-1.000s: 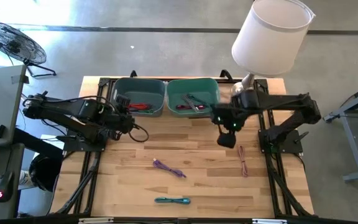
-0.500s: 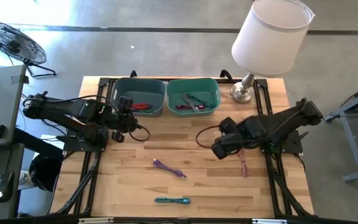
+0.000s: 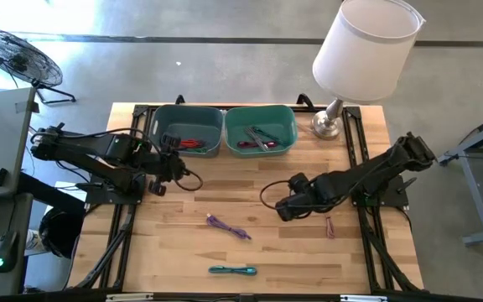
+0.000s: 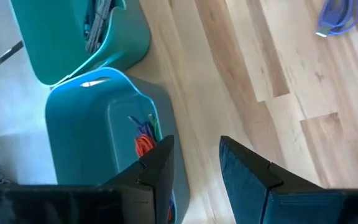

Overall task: Pick & Place USB Port
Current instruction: Put the pink charger cable into the blue bin

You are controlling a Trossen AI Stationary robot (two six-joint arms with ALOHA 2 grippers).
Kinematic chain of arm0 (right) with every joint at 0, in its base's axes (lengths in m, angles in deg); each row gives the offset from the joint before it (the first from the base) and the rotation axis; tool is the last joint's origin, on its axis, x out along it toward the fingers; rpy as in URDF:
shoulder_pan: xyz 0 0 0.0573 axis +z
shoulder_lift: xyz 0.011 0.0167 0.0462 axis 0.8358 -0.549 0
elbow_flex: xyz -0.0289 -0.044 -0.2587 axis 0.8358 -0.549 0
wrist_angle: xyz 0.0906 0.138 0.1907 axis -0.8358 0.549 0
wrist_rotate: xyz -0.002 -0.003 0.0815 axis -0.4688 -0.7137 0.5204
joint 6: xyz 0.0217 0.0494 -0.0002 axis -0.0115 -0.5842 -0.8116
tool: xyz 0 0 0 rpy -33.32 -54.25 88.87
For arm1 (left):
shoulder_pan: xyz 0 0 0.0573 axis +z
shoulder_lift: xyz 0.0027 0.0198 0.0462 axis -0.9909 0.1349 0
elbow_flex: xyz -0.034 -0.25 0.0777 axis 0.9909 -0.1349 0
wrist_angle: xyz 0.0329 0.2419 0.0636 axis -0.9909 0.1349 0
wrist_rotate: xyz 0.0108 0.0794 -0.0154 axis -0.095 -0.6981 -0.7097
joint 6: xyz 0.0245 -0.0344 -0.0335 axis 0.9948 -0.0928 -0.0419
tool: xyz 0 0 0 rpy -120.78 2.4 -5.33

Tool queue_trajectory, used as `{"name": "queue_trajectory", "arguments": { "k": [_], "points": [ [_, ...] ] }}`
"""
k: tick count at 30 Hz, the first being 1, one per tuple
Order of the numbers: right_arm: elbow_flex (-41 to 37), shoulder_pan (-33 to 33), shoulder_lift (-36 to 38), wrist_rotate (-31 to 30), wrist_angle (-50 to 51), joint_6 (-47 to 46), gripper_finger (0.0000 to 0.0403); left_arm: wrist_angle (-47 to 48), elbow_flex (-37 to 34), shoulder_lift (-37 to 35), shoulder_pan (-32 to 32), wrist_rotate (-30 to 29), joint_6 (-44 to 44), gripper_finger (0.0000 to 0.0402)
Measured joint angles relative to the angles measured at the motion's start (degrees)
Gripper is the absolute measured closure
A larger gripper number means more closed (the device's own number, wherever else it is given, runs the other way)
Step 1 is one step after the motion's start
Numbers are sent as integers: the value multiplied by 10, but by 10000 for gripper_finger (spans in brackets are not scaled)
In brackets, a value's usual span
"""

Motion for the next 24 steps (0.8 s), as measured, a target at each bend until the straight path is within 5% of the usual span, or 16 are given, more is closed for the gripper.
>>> {"name": "queue_trajectory", "arguments": {
  "k": [12, 24],
  "points": [
    [-59, -16, 0, 149, 152, -101, 135, -16, 0, 0, 0, 25, -1, 279],
    [-146, 12, 1, 217, 56, -127, 135, -16, 0, 0, 0, 24, 1, 279]
  ]
}}
